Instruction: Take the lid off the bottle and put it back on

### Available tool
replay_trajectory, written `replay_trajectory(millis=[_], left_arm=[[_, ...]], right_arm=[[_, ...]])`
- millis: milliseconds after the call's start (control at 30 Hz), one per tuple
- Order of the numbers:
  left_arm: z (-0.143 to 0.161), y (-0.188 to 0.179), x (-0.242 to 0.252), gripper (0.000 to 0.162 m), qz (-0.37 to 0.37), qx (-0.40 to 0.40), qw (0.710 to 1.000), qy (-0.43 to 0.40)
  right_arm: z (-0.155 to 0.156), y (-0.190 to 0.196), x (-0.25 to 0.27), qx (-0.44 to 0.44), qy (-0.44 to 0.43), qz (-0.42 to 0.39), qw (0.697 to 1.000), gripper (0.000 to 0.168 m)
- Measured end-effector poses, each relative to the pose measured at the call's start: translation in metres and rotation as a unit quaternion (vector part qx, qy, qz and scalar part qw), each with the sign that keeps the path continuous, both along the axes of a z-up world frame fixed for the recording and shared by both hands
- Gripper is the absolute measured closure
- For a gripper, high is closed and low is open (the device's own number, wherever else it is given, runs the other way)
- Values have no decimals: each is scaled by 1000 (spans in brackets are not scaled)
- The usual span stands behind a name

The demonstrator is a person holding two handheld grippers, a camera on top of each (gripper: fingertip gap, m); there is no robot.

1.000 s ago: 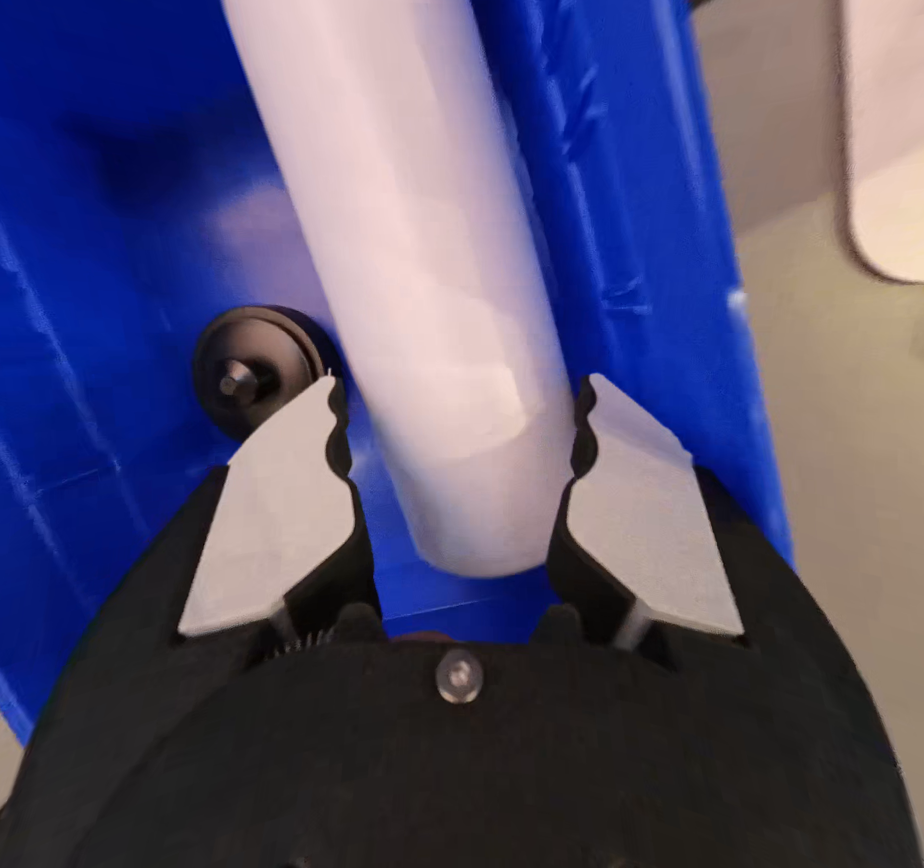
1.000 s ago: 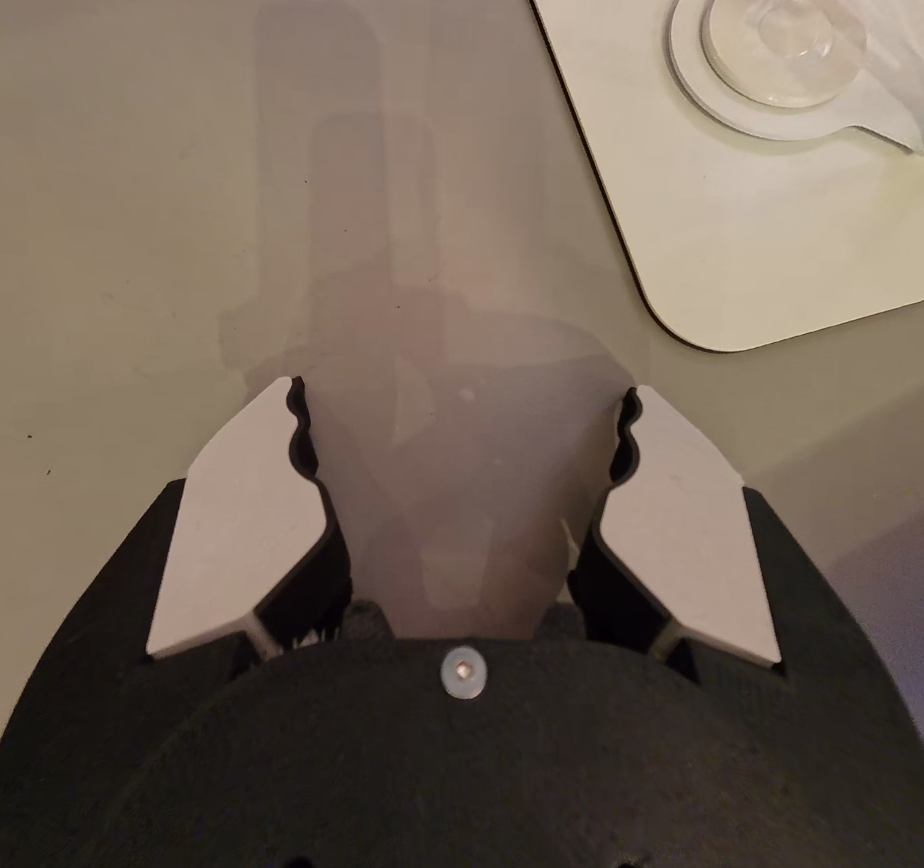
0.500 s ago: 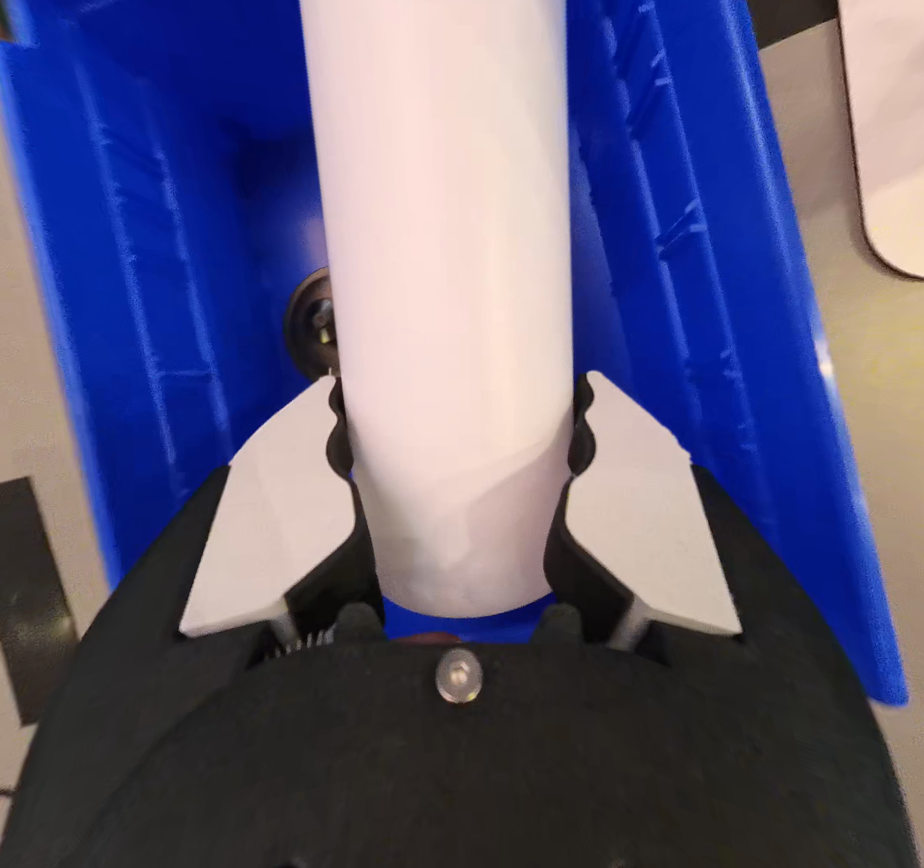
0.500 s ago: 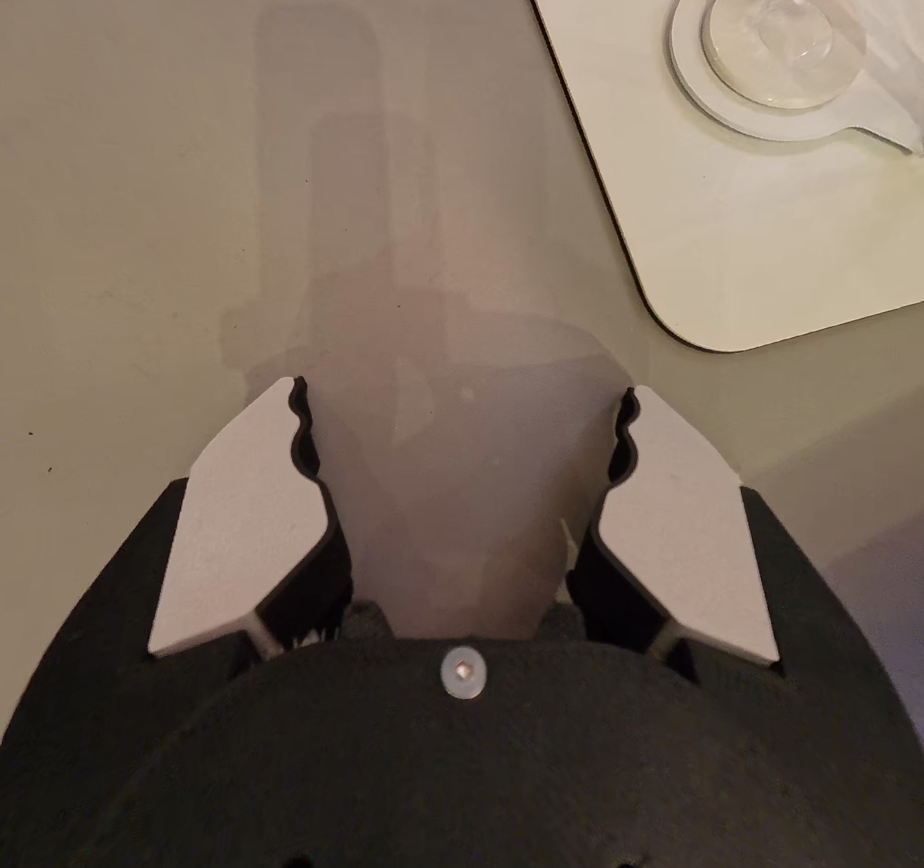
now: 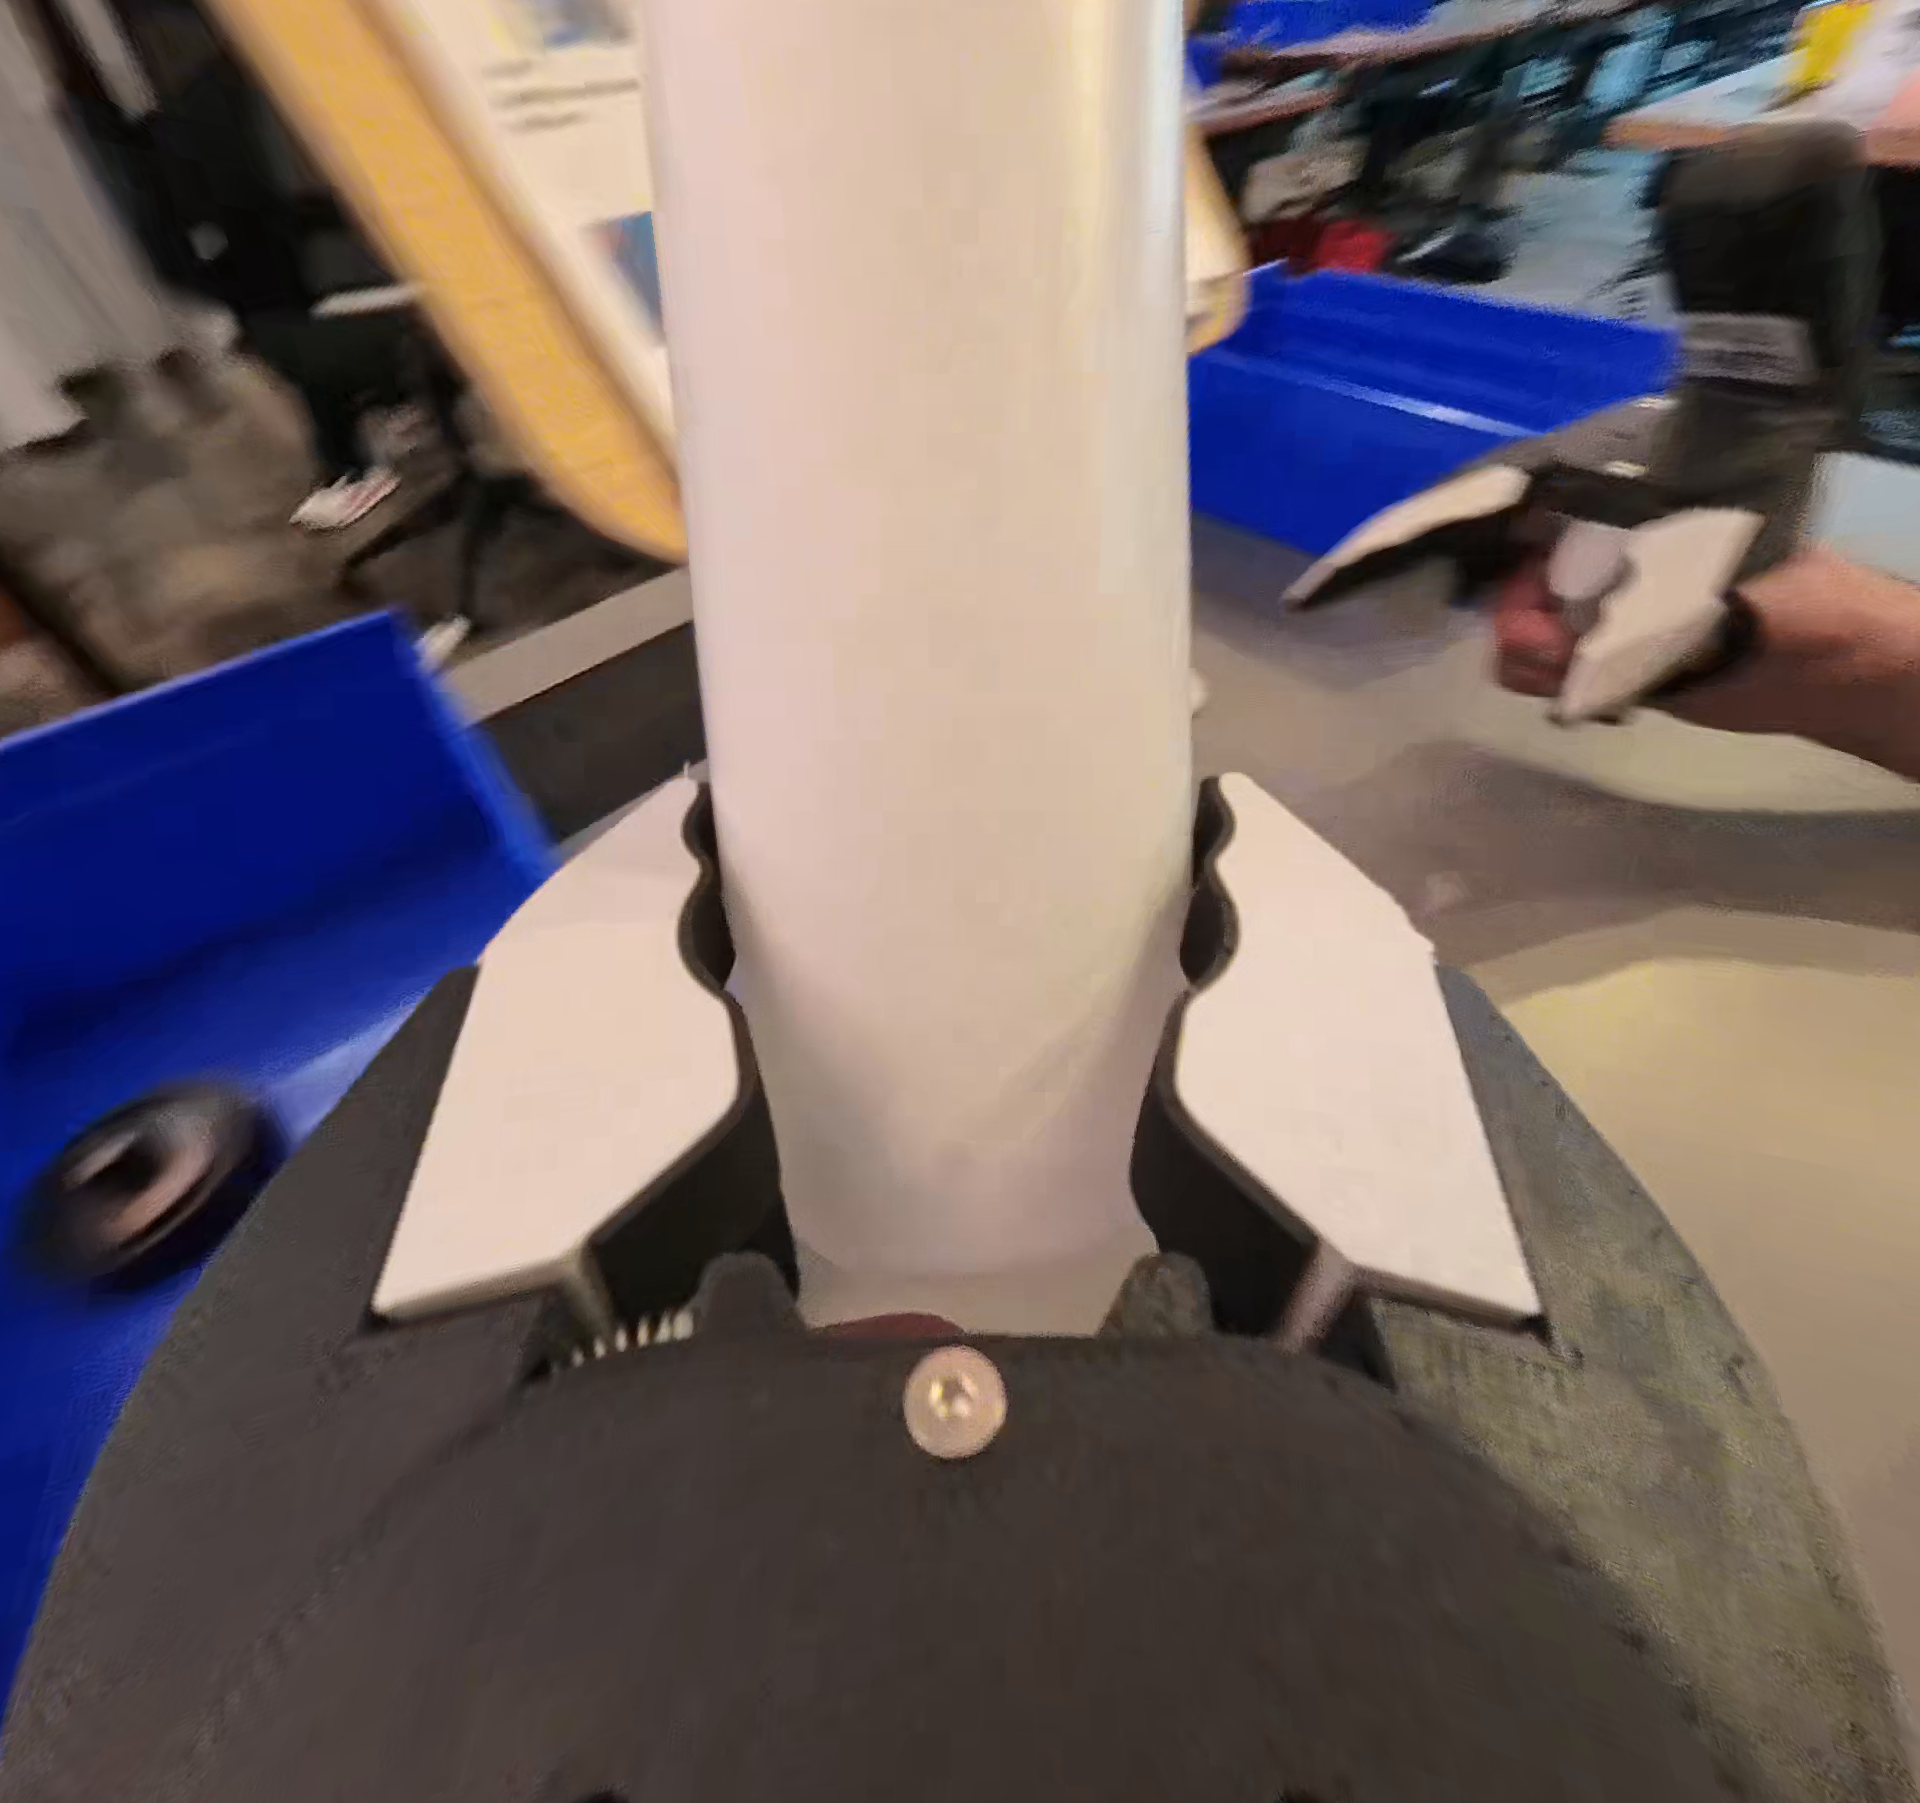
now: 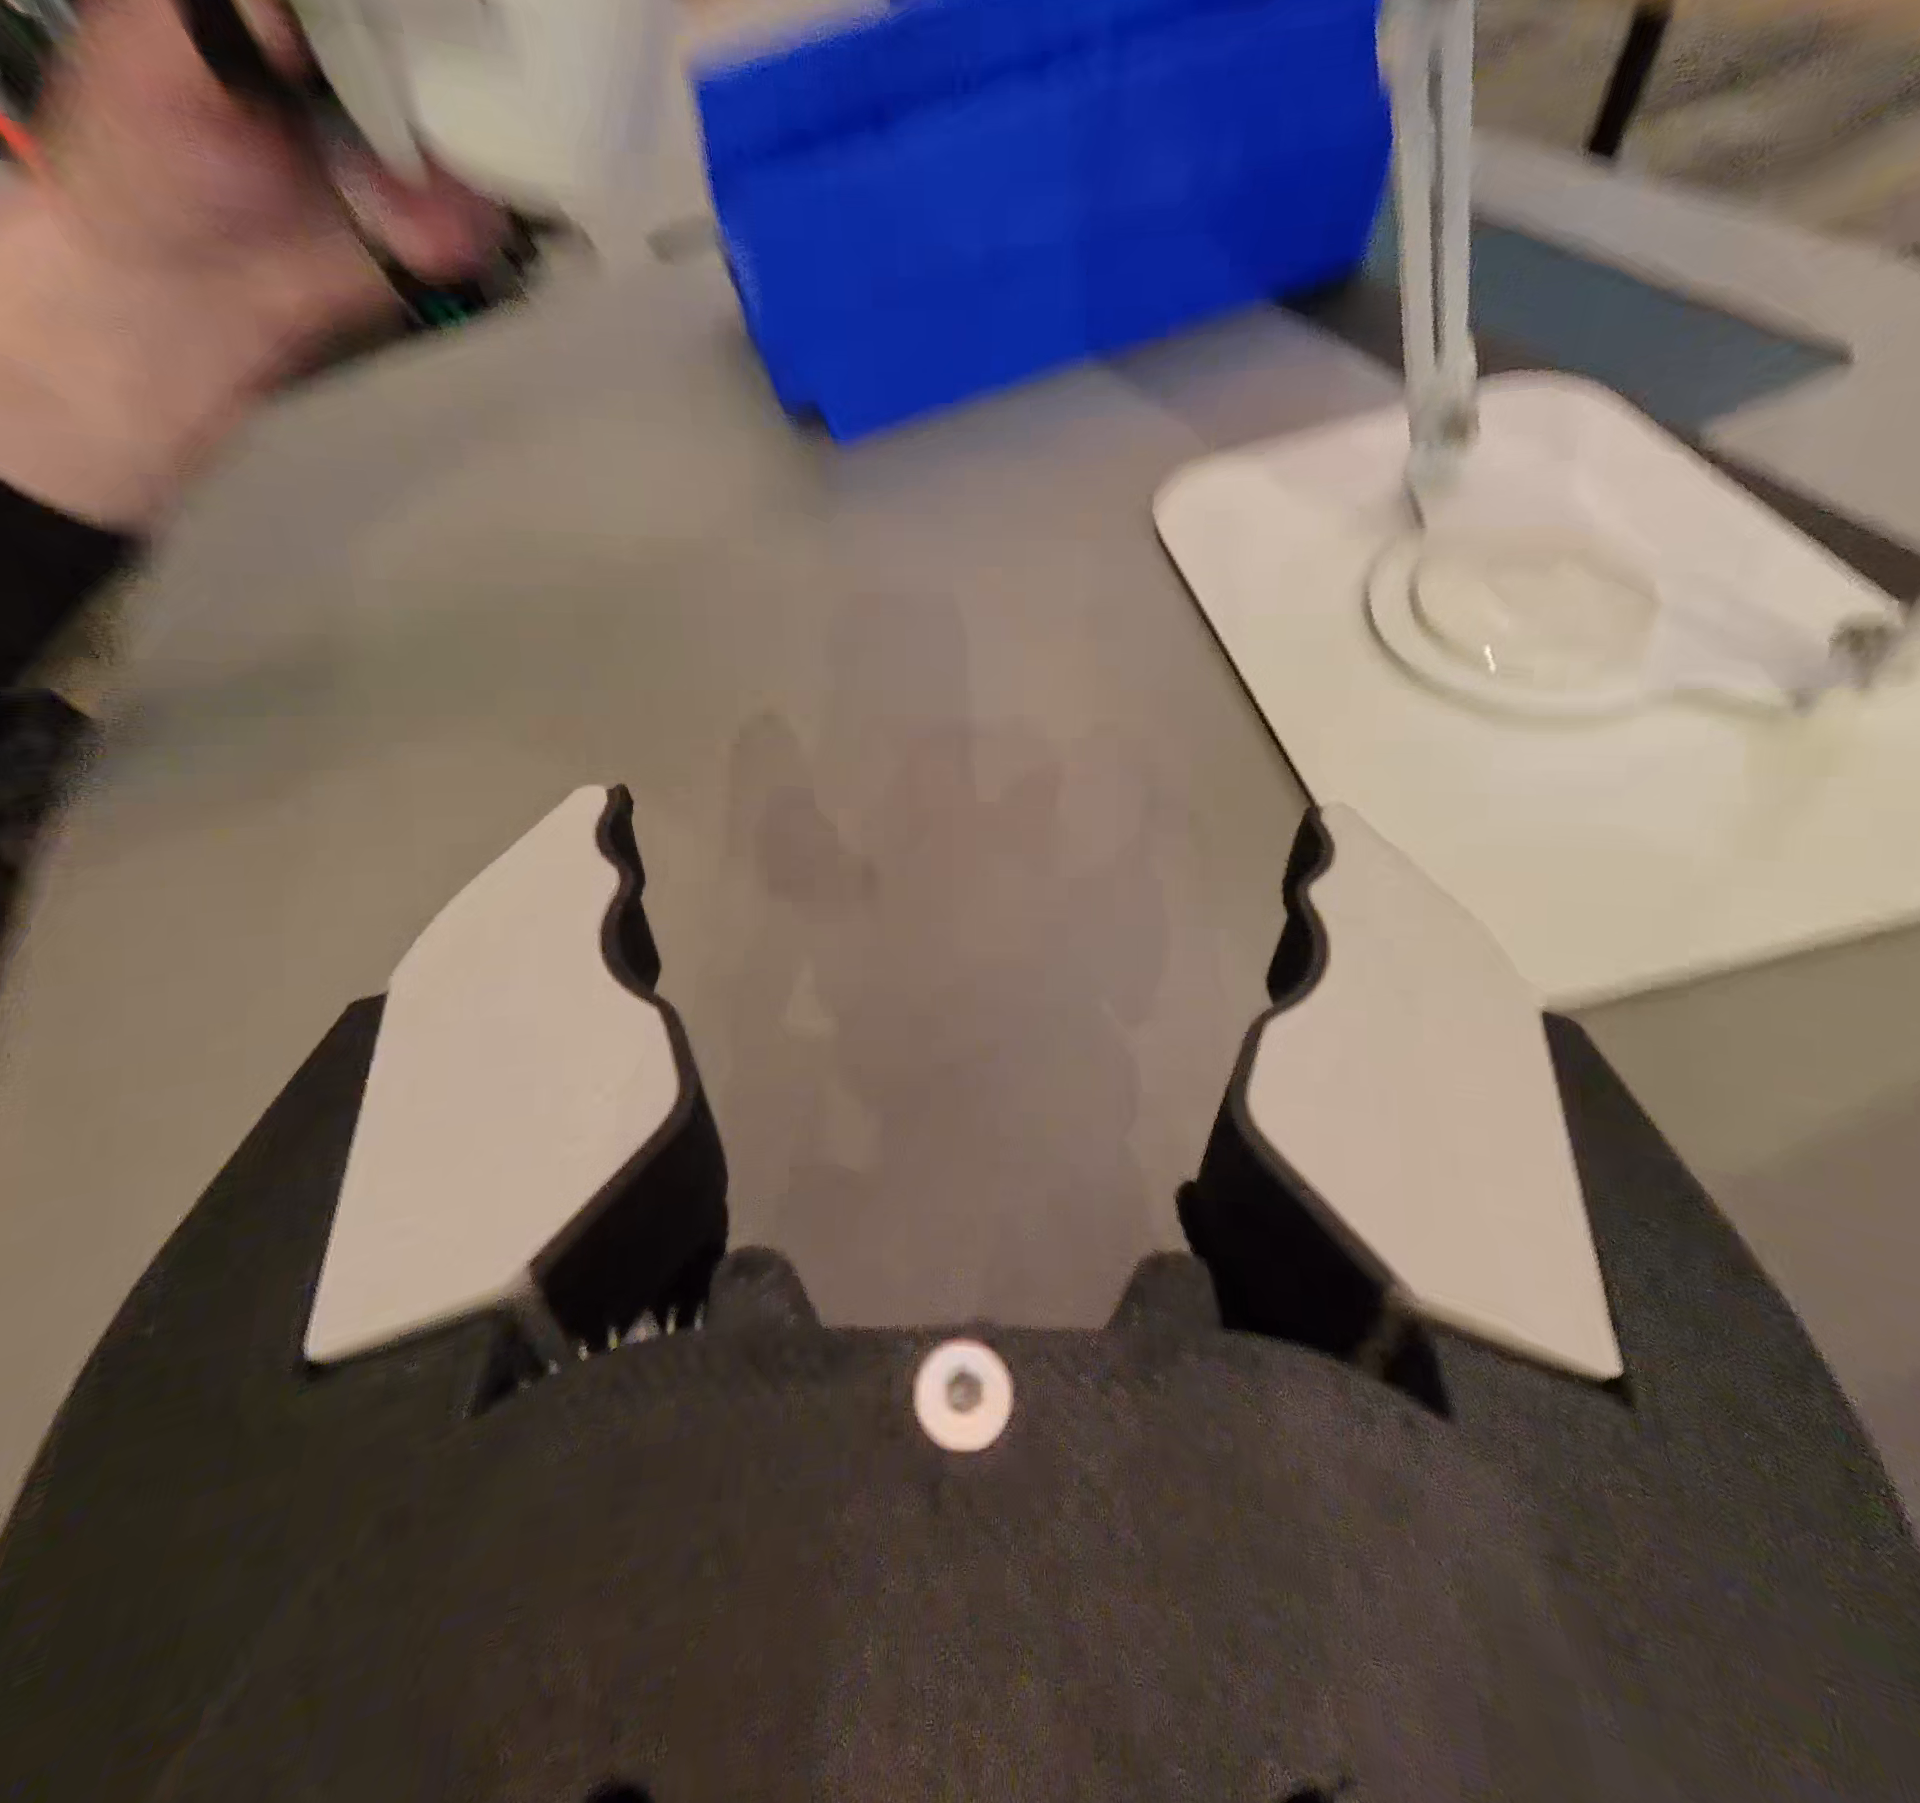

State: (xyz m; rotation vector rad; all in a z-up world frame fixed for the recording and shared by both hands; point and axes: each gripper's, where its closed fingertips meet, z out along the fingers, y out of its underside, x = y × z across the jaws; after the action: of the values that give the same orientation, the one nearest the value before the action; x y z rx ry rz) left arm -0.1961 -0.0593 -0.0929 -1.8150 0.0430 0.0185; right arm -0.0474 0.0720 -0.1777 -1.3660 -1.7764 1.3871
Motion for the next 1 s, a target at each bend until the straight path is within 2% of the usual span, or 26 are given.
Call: replay_trajectory(millis=[100, 200, 333, 400, 500, 667, 767, 1000], left_arm=[[-3, 26, 64, 76, -89, 35, 995, -22], [-13, 50, 112, 76, -158, 51, 984, -59], [-37, 71, 162, 76, -231, 25, 971, -63], [-49, 77, 178, 76, -251, 12, 966, -53], [-60, 84, 189, 76, -262, 4, 963, -69], [-74, 86, 196, 81, -273, -22, 960, -64], [-78, 82, 187, 76, -265, -39, 962, -55], [-80, 70, 160, 78, -231, -46, 971, -45]], right_arm=[[54, -25, 2, -55, 83, 34, 994, 47], [95, -43, 4, -113, 142, 56, 982, 42], [111, -50, -3, -149, 163, 72, 973, 37], [113, -52, -2, -159, 165, 85, 970, 42], [113, -55, 5, -149, 167, 109, 968, 66], [98, -59, 12, -64, 127, 131, 981, 66], [83, -57, 15, 7, 106, 134, 985, 66], [48, -62, 17, 40, 78, 161, 983, 66]])
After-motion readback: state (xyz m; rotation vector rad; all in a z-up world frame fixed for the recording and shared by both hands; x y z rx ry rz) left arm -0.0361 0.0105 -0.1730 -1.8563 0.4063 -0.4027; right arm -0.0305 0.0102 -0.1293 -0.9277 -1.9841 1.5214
